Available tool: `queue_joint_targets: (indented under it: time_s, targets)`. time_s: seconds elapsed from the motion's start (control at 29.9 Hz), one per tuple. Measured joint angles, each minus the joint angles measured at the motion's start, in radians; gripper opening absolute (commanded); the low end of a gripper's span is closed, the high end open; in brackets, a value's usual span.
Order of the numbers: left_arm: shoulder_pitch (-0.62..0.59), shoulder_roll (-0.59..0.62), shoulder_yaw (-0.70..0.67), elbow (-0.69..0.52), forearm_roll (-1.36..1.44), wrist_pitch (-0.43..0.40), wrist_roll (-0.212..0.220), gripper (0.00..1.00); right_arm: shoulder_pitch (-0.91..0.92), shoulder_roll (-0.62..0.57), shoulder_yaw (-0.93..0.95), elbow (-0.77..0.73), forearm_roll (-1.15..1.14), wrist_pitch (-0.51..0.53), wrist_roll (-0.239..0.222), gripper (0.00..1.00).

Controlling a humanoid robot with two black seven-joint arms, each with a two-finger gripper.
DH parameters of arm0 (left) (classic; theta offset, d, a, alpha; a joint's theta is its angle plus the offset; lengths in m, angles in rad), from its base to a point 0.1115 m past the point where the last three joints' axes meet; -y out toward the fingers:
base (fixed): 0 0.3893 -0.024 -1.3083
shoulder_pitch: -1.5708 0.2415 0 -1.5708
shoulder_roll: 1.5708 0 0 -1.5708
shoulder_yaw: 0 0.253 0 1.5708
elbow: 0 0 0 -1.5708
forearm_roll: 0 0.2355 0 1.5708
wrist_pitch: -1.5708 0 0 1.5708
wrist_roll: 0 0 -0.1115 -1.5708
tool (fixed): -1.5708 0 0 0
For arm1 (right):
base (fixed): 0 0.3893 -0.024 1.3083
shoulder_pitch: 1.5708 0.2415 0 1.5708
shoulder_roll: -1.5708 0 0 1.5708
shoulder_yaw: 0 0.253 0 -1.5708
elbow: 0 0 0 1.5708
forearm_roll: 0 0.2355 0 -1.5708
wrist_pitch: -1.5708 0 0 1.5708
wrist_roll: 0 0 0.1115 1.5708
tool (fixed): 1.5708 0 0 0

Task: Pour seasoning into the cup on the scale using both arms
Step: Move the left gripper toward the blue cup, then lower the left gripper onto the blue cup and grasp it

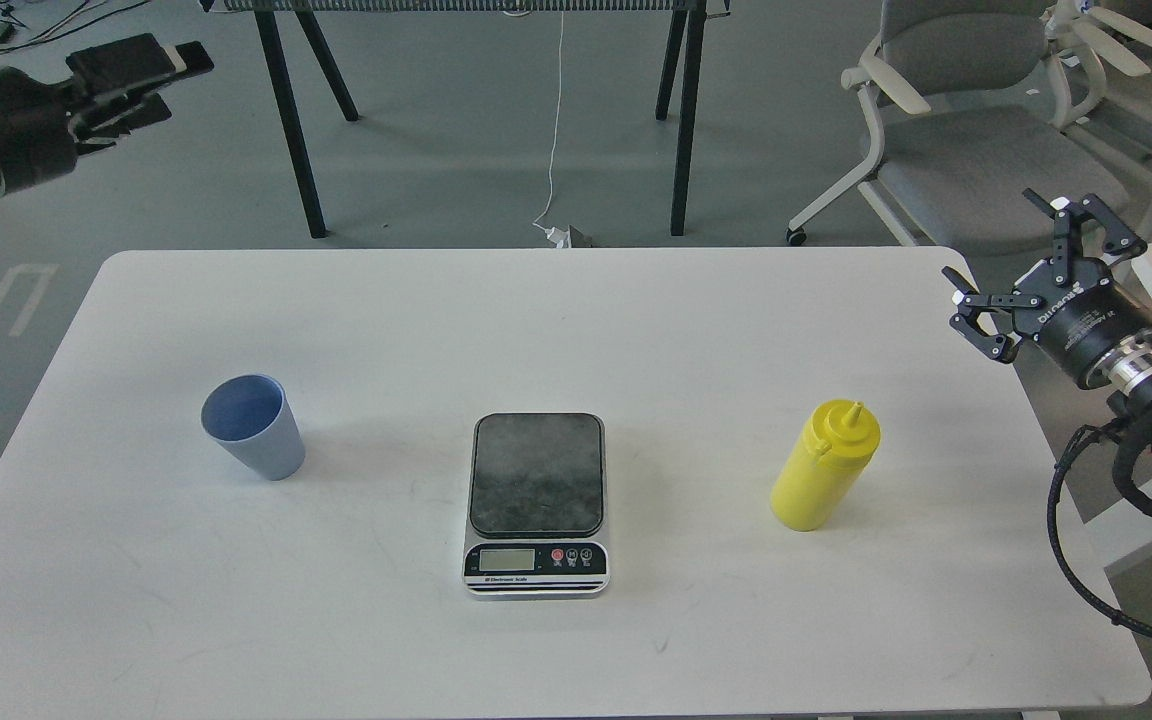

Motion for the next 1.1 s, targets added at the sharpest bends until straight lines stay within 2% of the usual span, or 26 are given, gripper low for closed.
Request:
queue_joint_targets:
  time_s: [0.17, 0.27, 0.4, 0.57, 0.67, 1.1]
  targets:
    - [-0.015, 0.020, 0.015, -0.136, 0.522, 0.000, 0.000, 1.00, 0.000, 0.001, -0.001, 0.000, 0.000, 0.000, 0.000, 0.98]
    - [-0.019, 0.024, 0.076, -0.209, 0.700, 0.000, 0.000, 0.99, -0.001, 0.001, -0.001, 0.000, 0.000, 0.000, 0.000, 0.98]
    - [-0.053, 0.033, 0.228, -0.264, 0.739, 0.001, 0.000, 0.98, -0.012, 0.001, 0.003, 0.001, 0.000, 0.000, 0.000, 0.98]
    - [-0.121, 0.035, 0.446, -0.268, 0.742, 0.024, 0.000, 0.98, -0.021, 0.000, 0.004, 0.002, 0.000, 0.000, 0.000, 0.98]
    - [-0.139, 0.035, 0.532, -0.261, 0.742, 0.052, 0.000, 0.98, -0.026, 0.000, 0.004, 0.002, 0.000, 0.000, 0.000, 0.98]
    - [-0.117, 0.010, 0.600, -0.214, 0.742, 0.069, 0.000, 0.98, -0.027, 0.002, 0.002, 0.004, 0.000, 0.000, 0.001, 0.98]
